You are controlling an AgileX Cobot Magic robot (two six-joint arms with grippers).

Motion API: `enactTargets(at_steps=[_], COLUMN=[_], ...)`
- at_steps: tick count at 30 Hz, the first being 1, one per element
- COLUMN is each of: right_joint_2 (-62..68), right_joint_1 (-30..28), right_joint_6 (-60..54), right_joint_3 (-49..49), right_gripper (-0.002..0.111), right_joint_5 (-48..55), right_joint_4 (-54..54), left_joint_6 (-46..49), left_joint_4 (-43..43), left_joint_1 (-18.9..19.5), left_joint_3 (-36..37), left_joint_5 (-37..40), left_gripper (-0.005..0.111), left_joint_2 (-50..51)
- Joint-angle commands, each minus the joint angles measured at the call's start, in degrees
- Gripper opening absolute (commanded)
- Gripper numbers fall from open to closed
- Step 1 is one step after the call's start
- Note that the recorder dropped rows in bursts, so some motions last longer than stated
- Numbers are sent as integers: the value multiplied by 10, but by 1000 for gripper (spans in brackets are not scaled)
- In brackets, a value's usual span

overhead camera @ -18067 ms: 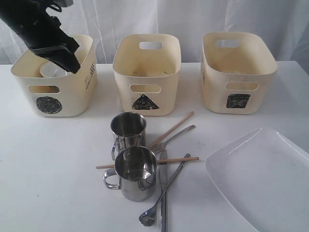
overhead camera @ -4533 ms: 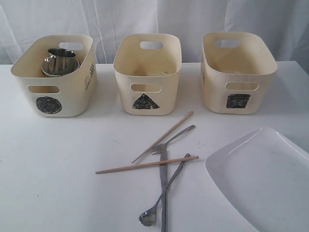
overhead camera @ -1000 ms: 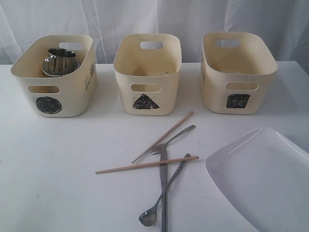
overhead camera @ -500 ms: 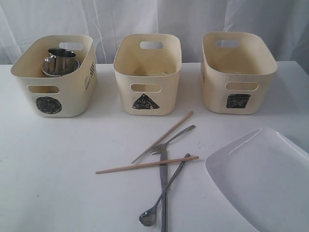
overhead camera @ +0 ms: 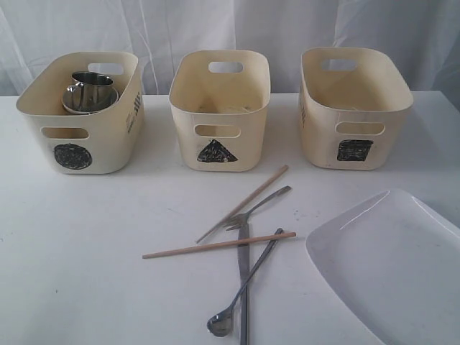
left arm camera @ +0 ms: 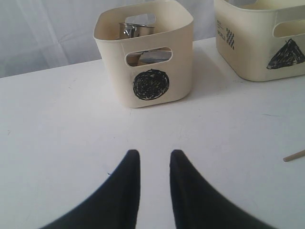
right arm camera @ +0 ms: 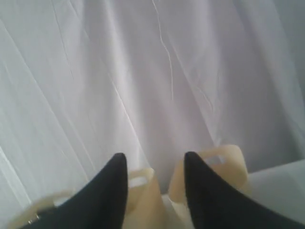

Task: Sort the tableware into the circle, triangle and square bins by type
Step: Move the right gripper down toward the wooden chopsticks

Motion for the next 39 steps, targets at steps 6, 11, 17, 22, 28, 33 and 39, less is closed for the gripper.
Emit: enactTargets(at_steps=[6, 11, 17, 22, 28, 33, 39], right_joint_2=[324, 468, 570, 641, 693, 737, 776], right_joint_1=[0, 1, 51, 99, 133, 133, 138], right_joint_6=[-504, -564, -589, -585, -543, -394, -241], right_joint_3=[-224, -323, -375, -381, -381, -381, -381], right_gripper=[46, 46, 48, 51, 51, 51, 55], right_joint_5=[325, 406, 412, 412, 343, 298, 255], right_joint_4=[350, 373, 308, 261, 217, 145, 121], left_joint_6=[-5, -5, -5, -5, -5, -5, -5], left_joint_4=[-1, -1, -1, -1, -1, -1, -1], left_joint_1=[0, 0, 0, 0, 0, 0, 0], left_joint_3=[1, 1, 1, 1, 1, 1, 1], left_joint_5=[1, 1, 1, 1, 1, 1, 1], left_gripper=[29, 29, 29, 29, 29, 29, 29], left_joint_2=[-4, -4, -4, -4, -4, -4, -4])
